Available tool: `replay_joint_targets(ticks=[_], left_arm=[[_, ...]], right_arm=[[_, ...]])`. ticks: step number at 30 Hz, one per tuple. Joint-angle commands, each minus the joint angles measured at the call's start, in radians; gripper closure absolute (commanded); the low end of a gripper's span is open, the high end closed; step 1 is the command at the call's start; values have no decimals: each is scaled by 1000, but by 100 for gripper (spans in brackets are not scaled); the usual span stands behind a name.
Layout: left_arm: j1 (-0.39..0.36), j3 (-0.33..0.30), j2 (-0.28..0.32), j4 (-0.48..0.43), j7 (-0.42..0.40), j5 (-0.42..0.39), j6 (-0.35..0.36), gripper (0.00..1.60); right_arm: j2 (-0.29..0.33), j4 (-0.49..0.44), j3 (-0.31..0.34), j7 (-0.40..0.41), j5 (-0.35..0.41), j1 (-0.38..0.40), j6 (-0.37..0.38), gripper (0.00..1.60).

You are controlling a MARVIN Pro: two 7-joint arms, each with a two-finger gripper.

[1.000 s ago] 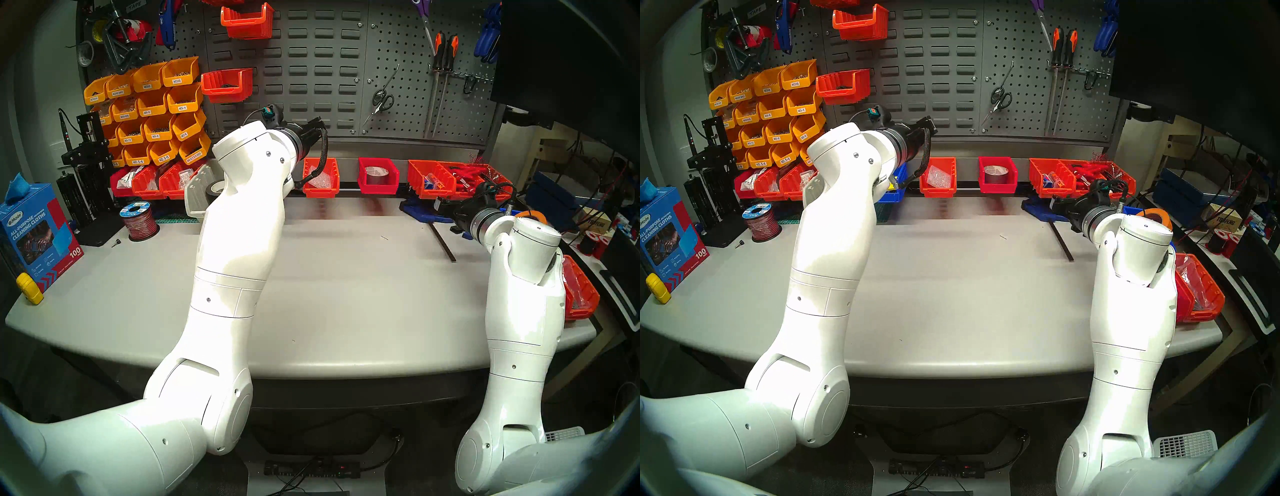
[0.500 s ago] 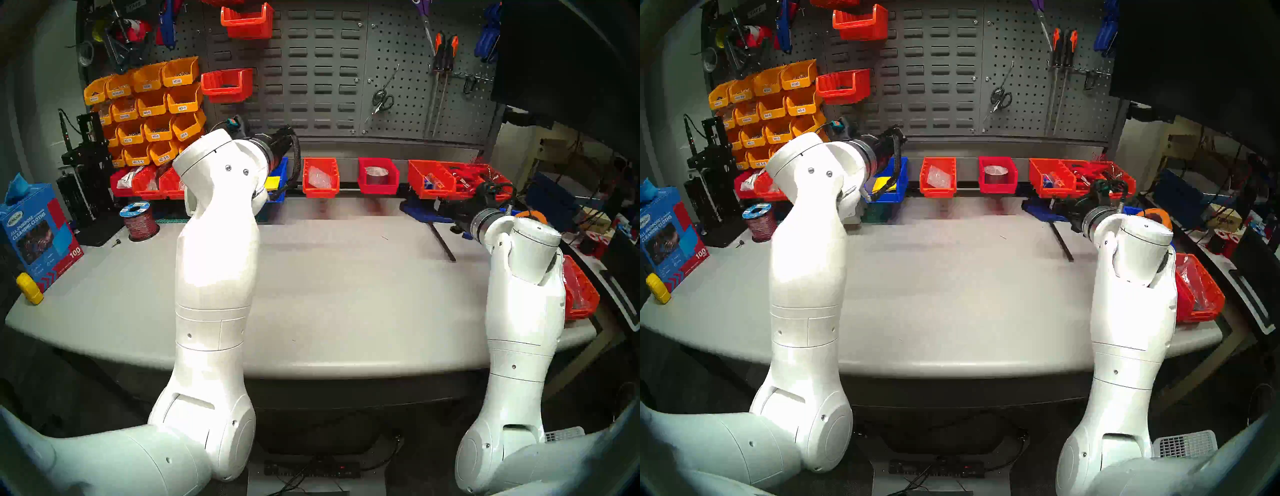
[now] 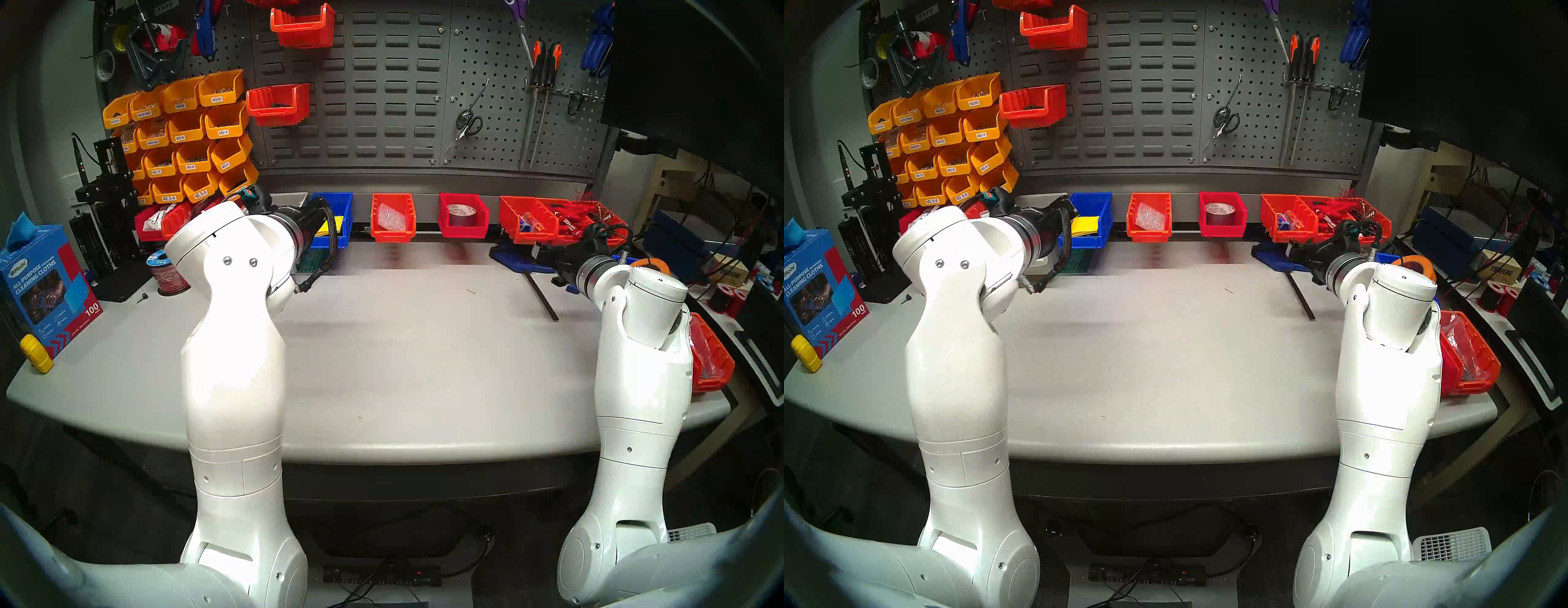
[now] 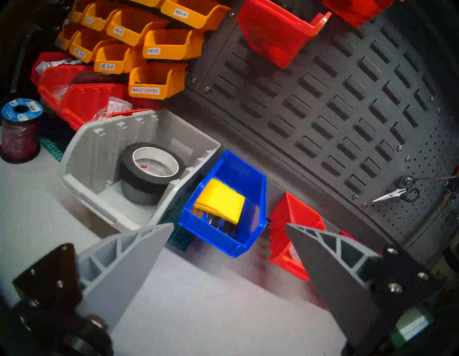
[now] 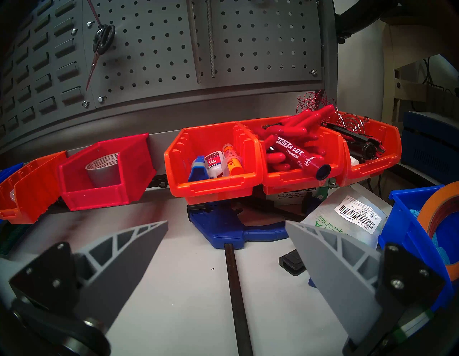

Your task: Hang all the unorganized tool boxes onto the wall

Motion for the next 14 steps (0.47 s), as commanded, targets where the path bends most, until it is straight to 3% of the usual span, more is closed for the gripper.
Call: replay_joint_targets(ticks=[1,7,14], left_arm=[[89,10,30,-114,39,-86,3,0],[163,6,52,-212,66,-162,0,0],[195,0,57,-238,96,-213,-6,0]], right_arm=[[-3,-13,-2,-2,2,15,-1,0],[-5,-14,-2,-2,0,16,0,0],[-8,-15,-1,-2,-1,17,1,0]])
